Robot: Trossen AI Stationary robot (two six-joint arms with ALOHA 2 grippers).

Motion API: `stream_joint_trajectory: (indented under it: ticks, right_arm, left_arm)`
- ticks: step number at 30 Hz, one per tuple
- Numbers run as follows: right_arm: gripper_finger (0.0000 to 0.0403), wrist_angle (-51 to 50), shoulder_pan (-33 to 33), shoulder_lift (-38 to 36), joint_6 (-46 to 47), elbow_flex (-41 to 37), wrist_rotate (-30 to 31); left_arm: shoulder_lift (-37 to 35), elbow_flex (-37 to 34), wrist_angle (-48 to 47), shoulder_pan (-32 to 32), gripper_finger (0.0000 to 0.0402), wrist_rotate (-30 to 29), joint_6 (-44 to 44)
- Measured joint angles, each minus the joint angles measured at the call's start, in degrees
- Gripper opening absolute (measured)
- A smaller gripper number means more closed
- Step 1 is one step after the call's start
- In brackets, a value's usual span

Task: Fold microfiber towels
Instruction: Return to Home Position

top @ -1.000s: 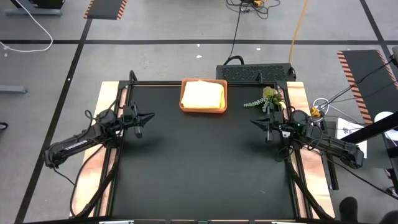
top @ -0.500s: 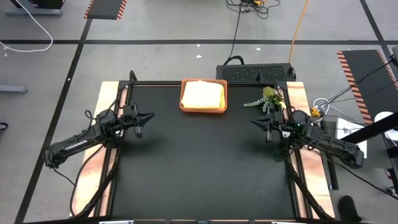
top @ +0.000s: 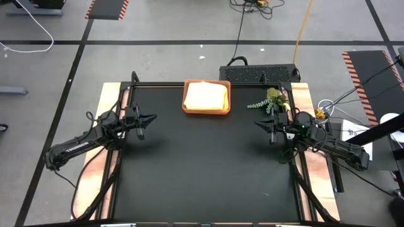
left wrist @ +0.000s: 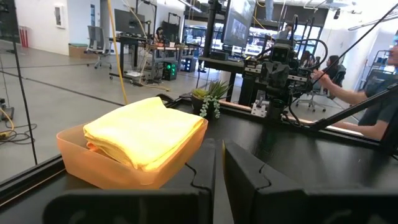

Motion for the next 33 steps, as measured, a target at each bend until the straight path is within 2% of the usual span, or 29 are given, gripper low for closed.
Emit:
stream_joint_trajectory:
  ticks: [33]
  right_arm:
    - [0.0000, -0.01, 0.00, 0.00, 0.00, 0.00, 0.00]
  left_arm:
    - [0.00, 0.00, 0.00, 0.01, 0.0033, 0.00, -0.01]
